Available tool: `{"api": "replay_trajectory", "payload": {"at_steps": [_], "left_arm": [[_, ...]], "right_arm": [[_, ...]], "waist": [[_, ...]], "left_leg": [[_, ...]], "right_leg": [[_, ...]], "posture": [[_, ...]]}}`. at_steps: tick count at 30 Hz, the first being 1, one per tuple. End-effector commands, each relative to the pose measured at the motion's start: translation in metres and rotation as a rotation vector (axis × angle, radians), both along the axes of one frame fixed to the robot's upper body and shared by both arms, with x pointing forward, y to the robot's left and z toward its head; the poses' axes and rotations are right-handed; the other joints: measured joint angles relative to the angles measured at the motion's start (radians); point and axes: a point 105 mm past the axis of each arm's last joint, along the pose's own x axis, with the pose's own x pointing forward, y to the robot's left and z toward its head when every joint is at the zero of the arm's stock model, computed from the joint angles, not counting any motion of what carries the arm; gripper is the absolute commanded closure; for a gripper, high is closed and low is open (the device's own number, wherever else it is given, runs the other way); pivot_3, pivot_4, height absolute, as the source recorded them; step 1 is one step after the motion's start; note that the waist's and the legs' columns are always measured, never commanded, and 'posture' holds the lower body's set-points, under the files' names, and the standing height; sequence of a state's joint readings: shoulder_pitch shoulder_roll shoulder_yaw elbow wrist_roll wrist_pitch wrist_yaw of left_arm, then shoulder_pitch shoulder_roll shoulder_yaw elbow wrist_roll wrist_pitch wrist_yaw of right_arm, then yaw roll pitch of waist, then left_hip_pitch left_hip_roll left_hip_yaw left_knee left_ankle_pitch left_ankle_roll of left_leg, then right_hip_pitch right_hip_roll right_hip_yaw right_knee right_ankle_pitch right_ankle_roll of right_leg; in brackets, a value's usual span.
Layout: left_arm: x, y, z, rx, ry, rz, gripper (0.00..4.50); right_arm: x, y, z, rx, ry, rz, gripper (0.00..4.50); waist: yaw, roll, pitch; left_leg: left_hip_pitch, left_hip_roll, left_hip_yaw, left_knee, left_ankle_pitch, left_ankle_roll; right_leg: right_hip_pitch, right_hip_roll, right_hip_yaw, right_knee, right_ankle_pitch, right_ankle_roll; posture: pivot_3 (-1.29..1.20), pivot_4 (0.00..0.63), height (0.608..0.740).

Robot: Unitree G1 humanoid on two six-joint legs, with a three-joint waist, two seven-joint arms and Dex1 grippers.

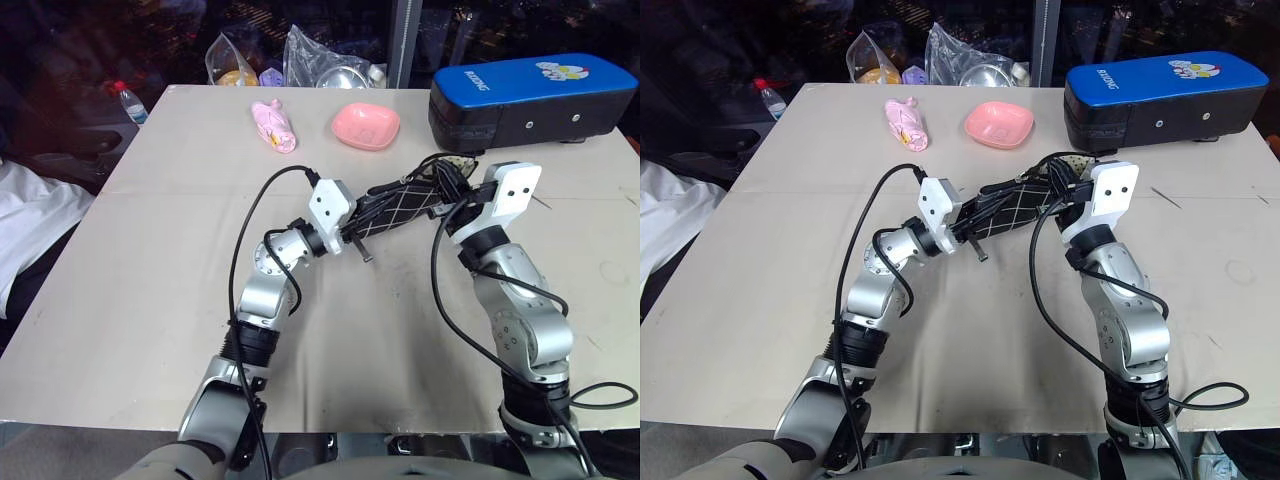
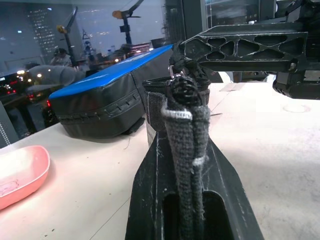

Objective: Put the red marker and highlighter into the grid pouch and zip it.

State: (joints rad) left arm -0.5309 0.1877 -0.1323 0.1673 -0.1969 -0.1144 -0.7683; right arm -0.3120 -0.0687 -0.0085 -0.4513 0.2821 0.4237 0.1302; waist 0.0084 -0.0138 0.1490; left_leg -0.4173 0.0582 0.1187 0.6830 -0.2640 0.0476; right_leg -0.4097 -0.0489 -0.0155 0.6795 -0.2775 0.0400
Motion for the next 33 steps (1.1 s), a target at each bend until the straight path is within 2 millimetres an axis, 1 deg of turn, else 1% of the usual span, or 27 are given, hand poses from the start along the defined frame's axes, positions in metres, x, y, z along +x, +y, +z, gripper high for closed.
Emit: {"api": "replay_trajectory", "payload": {"at_steps": [1, 4, 8, 13, 18, 23, 27, 33], "left_arm": [[-0.005, 0.002, 0.009, -0.008, -0.05, -0.005, 4.5], [-0.006, 0.003, 0.007, 0.001, -0.048, -0.004, 4.5], [-0.006, 0.005, 0.005, 0.012, -0.048, -0.004, 4.5], [-0.007, 0.006, 0.003, 0.02, -0.046, -0.007, 4.5], [-0.007, 0.006, 0.001, 0.029, -0.046, -0.009, 4.5], [-0.008, 0.006, -0.002, 0.037, -0.042, -0.008, 4.5], [-0.008, 0.009, -0.005, 0.045, -0.04, -0.004, 4.5], [-0.008, 0.013, -0.007, 0.061, -0.044, 0.003, 4.5]], "right_arm": [[-0.003, -0.014, 0.017, 0.061, -0.061, -0.06, 4.43], [-0.001, -0.02, 0.019, 0.1, -0.055, -0.079, 4.43], [0.001, -0.022, 0.021, 0.149, -0.045, -0.094, 4.43], [0.005, -0.032, 0.025, 0.345, -0.012, -0.12, 4.43], [0.007, -0.04, 0.03, 0.538, 0.018, -0.104, 4.43], [0.008, -0.048, 0.032, 0.691, 0.047, -0.09, 4.43], [0.01, -0.057, 0.03, 0.791, 0.072, -0.102, 4.43], [0.015, -0.076, 0.025, 0.948, 0.106, -0.149, 4.43]], "waist": [[0.0, 0.0, 0.0], [0.0, 0.0, 0.0], [-0.001, 0.0, 0.0], [-0.003, 0.0, 0.0], [-0.003, 0.0, 0.0], [-0.009, 0.0, 0.0], [-0.017, 0.0, 0.0], [-0.022, 0.0, 0.0]], "left_leg": [[0.0, 0.0, 0.0, 0.0, 0.0, 0.0], [0.0, 0.0, 0.0, 0.0, 0.0, 0.0], [0.0, 0.0, 0.0, 0.0, 0.0, 0.0], [0.0, 0.0, 0.0, 0.0, 0.0, 0.0], [0.0, 0.001, 0.0, 0.0, 0.0, 0.0], [0.0, 0.001, 0.0, -0.001, 0.0, 0.0], [0.0, 0.002, 0.0, -0.001, 0.0, 0.0], [0.0, 0.004, 0.0, -0.002, 0.0, 0.0]], "right_leg": [[0.0, 0.0, 0.0, 0.0, 0.0, 0.0], [0.0, 0.0, 0.0, 0.0, 0.0, 0.0], [0.0, 0.0, 0.0, 0.0, 0.0, 0.0], [0.0, 0.0, 0.0, 0.0, 0.0, 0.0], [0.0, 0.0, 0.0, 0.0, 0.0, 0.0], [0.0, 0.0, 0.0, 0.0, 0.0, 0.0], [0.0, 0.0, 0.0, 0.0, 0.0, 0.0], [0.0, 0.0, 0.0, 0.0, 0.0, 0.0]], "posture": [[0.0, 0.15, 0.737], [0.0, 0.15, 0.737], [0.0, 0.15, 0.737], [0.0, 0.15, 0.737], [0.0, 0.15, 0.737], [0.0, 0.15, 0.737], [0.0, 0.15, 0.737], [0.0, 0.15, 0.737]]}}
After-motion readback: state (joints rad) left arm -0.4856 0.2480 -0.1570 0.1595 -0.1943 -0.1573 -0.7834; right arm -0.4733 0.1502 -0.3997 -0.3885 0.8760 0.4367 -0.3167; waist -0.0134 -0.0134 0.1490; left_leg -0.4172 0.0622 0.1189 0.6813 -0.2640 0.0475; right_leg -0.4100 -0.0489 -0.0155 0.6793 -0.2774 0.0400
